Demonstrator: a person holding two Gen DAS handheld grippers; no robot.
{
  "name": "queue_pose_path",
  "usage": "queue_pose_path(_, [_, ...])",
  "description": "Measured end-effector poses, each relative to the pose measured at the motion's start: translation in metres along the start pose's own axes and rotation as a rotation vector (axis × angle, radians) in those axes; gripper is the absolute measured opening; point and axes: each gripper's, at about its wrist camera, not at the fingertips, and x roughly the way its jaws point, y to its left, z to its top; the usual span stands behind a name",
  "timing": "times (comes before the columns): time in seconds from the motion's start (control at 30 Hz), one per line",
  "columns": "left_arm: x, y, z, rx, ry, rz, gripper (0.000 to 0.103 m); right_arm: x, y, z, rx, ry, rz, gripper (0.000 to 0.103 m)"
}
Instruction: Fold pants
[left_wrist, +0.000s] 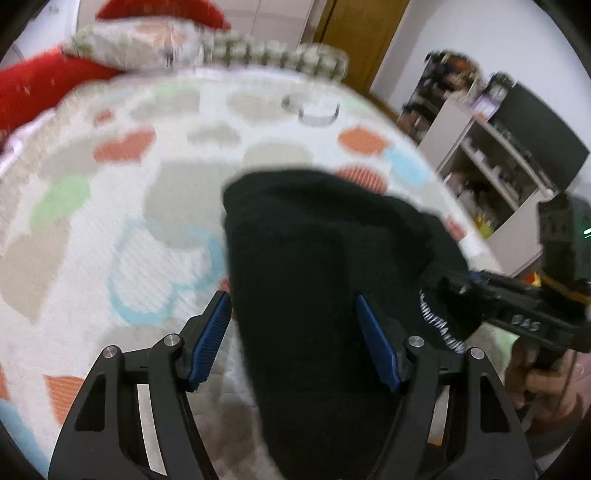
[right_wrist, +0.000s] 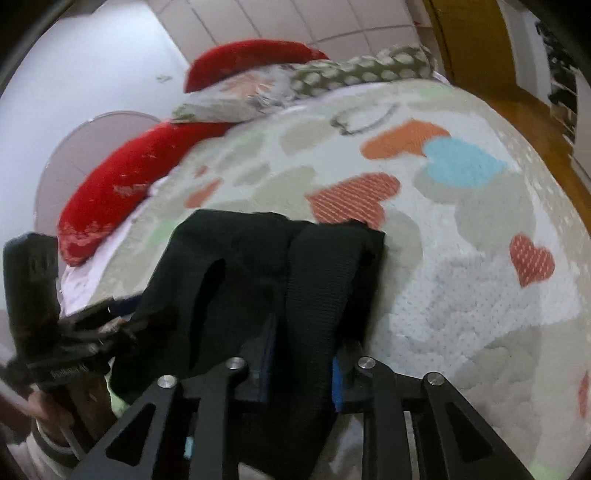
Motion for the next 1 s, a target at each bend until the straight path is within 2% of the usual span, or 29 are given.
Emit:
queue_pose_path(0.07, [0.000, 0.002, -0.001, -0.005, -0.010, -0.007, 0.073, -0.011, -0.004, 0.003, 0.012, -0.008, -0.049, 0.051])
queue_pose_path(0.13, [-0.009, 0.004, 0.001, -0.010, -0.021, -0.008, 0.073, -0.030, -0.004, 0.007, 0.010, -0.066, -0.074, 0.052])
queue_pose_path(0.17, [-0.014, 0.004, 0.003, -0.006, -0.036, 0.015, 0.073, -0.042, -0.001, 0.010, 0.007, -0.108, -0.080, 0.052])
queue_pose_path(0.27, [-0.023, 0.003, 0.011, 0.004, -0.078, 0.034, 0.073, -0.056, 0.016, 0.019, -0.044, -0.166, -0.003, 0.052])
queue_pose_path(0.33, [-0.021, 0.003, 0.018, 0.004, -0.077, 0.037, 0.073, -0.048, 0.029, 0.024, -0.082, -0.155, 0.026, 0.052])
queue_pose_path(0.47, [-0.004, 0.003, 0.032, 0.008, -0.063, 0.074, 0.073, -0.014, 0.047, 0.030, -0.147, -0.096, 0.004, 0.047])
queue_pose_path(0.53, [0.008, 0.004, 0.034, 0.015, -0.039, 0.074, 0.073, 0.003, 0.044, 0.033, -0.143, -0.069, -0.022, 0.047])
queue_pose_path(0.57, [0.013, 0.005, 0.034, 0.016, -0.028, 0.074, 0.077, 0.013, 0.040, 0.035, -0.136, -0.051, -0.039, 0.046])
queue_pose_path(0.63, [0.023, 0.007, 0.035, 0.004, -0.009, 0.069, 0.080, 0.030, 0.028, 0.037, -0.099, -0.002, -0.036, 0.046])
queue_pose_path(0.67, [0.025, 0.008, 0.035, 0.000, -0.006, 0.060, 0.080, 0.033, 0.023, 0.037, -0.090, -0.006, -0.027, 0.046])
queue_pose_path(0.87, [0.021, 0.003, 0.033, 0.016, -0.021, 0.082, 0.080, 0.026, 0.025, 0.037, -0.088, -0.019, -0.017, 0.046])
queue_pose_path(1.0, [0.009, 0.000, 0.028, 0.019, -0.026, 0.104, 0.080, 0.002, 0.037, 0.032, -0.101, -0.047, -0.010, 0.046])
